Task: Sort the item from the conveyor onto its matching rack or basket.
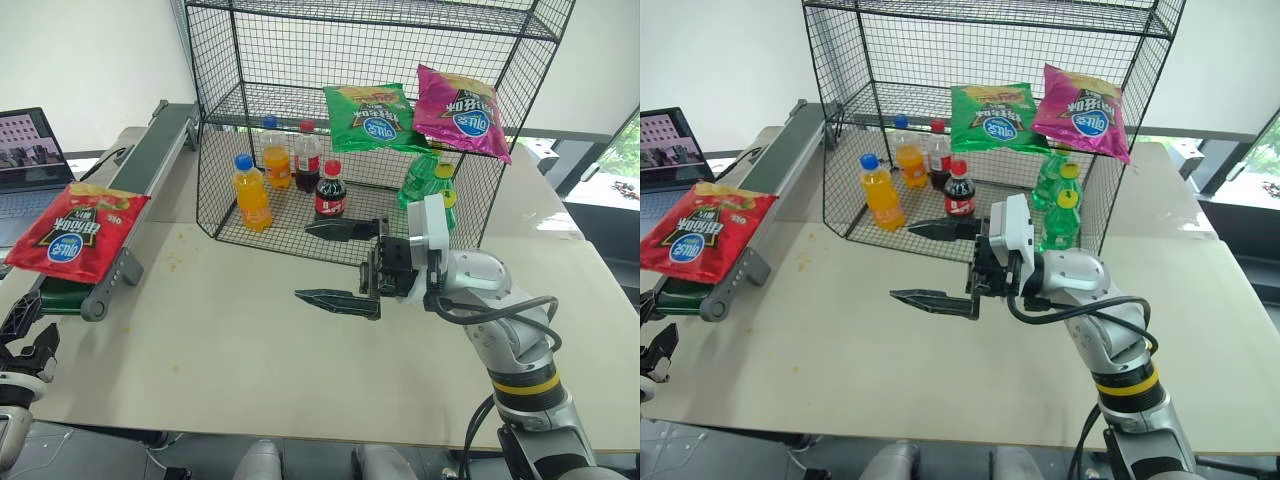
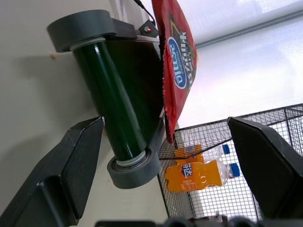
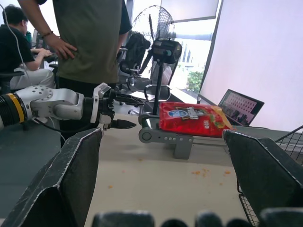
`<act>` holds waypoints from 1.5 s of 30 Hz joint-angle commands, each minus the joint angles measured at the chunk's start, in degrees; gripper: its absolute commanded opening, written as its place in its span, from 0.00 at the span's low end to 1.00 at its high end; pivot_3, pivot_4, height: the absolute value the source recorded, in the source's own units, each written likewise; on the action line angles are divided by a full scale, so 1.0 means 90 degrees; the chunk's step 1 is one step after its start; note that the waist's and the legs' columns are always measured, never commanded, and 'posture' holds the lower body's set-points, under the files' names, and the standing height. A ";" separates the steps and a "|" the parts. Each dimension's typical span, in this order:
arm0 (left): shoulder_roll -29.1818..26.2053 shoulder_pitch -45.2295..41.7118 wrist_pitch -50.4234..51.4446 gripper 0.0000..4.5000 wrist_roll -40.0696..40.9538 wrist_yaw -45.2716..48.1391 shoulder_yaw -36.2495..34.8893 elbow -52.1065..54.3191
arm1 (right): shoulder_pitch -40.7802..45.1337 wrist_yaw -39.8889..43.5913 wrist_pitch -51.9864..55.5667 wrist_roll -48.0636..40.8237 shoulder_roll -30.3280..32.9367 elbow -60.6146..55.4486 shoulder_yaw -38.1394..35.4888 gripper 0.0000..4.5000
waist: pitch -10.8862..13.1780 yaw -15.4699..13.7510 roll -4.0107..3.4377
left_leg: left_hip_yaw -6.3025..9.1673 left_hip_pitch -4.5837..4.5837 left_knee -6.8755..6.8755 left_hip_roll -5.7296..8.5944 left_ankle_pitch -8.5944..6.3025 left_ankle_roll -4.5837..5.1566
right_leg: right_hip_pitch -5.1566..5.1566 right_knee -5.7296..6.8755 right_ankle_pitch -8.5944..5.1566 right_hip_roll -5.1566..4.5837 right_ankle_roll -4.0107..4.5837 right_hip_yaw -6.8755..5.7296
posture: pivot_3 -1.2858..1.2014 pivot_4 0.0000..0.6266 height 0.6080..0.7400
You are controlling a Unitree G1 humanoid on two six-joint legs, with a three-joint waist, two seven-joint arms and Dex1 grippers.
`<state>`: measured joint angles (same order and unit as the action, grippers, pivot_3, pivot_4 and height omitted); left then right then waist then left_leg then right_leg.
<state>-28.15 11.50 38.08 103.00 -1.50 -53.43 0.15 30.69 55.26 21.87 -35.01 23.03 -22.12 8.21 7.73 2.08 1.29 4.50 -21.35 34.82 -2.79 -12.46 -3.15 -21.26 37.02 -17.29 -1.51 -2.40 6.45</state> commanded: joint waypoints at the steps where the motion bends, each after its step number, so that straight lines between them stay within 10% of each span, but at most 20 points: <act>1: -0.0102 0.0025 0.0069 0.99 -0.0052 0.0117 -0.0020 0.0057 | 0.0124 -0.0055 -0.0014 -0.0098 -0.0005 -0.0250 -0.0104 1.00 | 0.0000 0.0004 0.0000 | 0.0000 0.0000 -0.0001 0.0000 0.0000 0.0000 | -0.0001 0.0000 0.0000 0.0000 0.0000 -0.0001 | 0.52 0.24 1.00; 8: -0.0079 -0.0064 -0.0020 0.94 -0.0186 0.0126 -0.0090 -0.0009 | 0.0159 -0.0127 0.0032 -0.0138 0.0000 -0.0261 -0.0122 1.00 | 0.0000 0.0003 0.0000 | 0.0000 0.0000 -0.0002 -0.0001 0.0000 -0.0001 | -0.0001 -0.0002 -0.0001 0.0000 0.0001 0.0000 | 0.52 0.24 1.00; 18: -0.0279 -0.0245 -0.0115 0.00 -0.0034 0.0191 -0.0554 -0.0194 | 0.0156 -0.0191 0.0058 -0.0146 -0.0008 -0.0257 -0.0115 1.00 | 0.0002 0.0011 -0.0001 | 0.0000 -0.0001 -0.0005 -0.0002 -0.0001 -0.0002 | -0.0002 -0.0006 -0.0002 0.0000 0.0002 -0.0001 | 0.52 0.24 1.00; 32: -0.0853 -0.0282 0.0857 0.00 0.1111 -0.0003 -0.0212 0.1897 | -0.0253 -0.1144 0.0230 -0.0034 0.0096 -0.0544 -0.0626 1.00 | 0.0014 -0.0060 0.0015 | 0.0005 -0.0016 -0.0006 -0.0003 -0.0002 -0.0004 | -0.0007 -0.0017 -0.0002 -0.0007 0.0002 -0.0008 | 0.52 0.24 1.00; 45: 0.0140 -0.5218 0.0515 0.00 0.1111 -0.1027 0.2543 0.1547 | -0.0134 -0.3297 0.0223 0.0677 -0.0403 -0.1307 -0.0935 1.00 | 0.0022 -0.0112 -0.0005 | 0.0008 -0.0039 0.0000 0.0005 0.0009 -0.0021 | -0.0014 -0.0024 0.0003 0.0000 -0.0002 -0.0009 | 0.52 0.24 1.00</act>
<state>-27.70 -31.57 43.92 112.27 -10.25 -32.05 17.43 27.99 27.81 24.50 -29.81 19.52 -30.69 1.24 7.93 1.07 1.25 4.57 -21.70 34.81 -2.74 -12.37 -3.33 -21.40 36.79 -17.27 -1.50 -2.42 6.38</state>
